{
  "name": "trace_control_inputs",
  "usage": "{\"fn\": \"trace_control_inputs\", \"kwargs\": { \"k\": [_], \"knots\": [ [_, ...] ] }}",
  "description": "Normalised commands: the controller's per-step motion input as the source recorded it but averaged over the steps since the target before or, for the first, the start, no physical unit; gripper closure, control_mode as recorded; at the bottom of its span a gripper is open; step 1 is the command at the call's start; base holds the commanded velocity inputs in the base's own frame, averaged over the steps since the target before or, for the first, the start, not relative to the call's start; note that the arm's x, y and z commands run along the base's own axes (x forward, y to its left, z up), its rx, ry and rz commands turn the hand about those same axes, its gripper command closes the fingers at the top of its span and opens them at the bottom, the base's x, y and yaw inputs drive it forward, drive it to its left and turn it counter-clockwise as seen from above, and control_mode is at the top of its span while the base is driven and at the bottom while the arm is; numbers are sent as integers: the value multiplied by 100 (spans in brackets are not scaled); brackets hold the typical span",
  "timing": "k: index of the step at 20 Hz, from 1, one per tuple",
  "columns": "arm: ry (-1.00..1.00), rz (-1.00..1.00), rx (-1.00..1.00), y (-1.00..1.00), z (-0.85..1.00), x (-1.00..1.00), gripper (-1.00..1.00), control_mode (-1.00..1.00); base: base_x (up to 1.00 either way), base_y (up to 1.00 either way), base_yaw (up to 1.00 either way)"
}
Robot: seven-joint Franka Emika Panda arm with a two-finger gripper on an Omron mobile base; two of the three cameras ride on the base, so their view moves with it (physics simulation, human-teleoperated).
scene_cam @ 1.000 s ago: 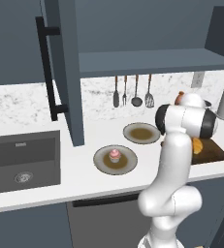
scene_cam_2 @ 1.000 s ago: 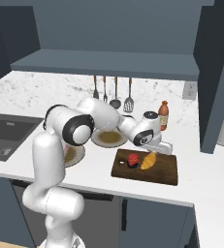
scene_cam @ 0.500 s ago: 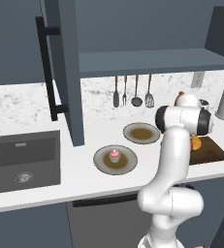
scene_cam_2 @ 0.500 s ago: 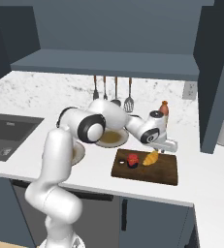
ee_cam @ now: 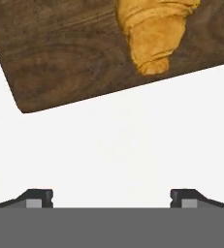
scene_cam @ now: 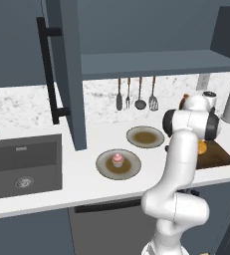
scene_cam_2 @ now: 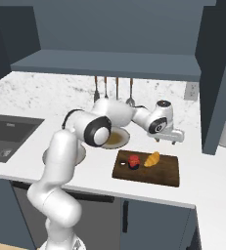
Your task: From the different types of pastries on the counter, select a croissant and place it on the cutting board. Then retrieve a jar of jam from the cabinet and place it alongside the croissant on the cutting board.
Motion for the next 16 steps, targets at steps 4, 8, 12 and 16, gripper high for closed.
{"fn": "trace_control_inputs", "kwargs": {
  "k": [4,8,12,16],
  "knots": [
    [0,11,0,0,54,-67,-100,-100,0,0,0],
    [-4,7,0,0,17,-100,-100,-100,0,0,0],
    [0,1,0,-2,-7,-18,-100,-100,0,0,0],
    [-7,1,0,8,11,-82,-100,-100,0,0,0]
  ]
}}
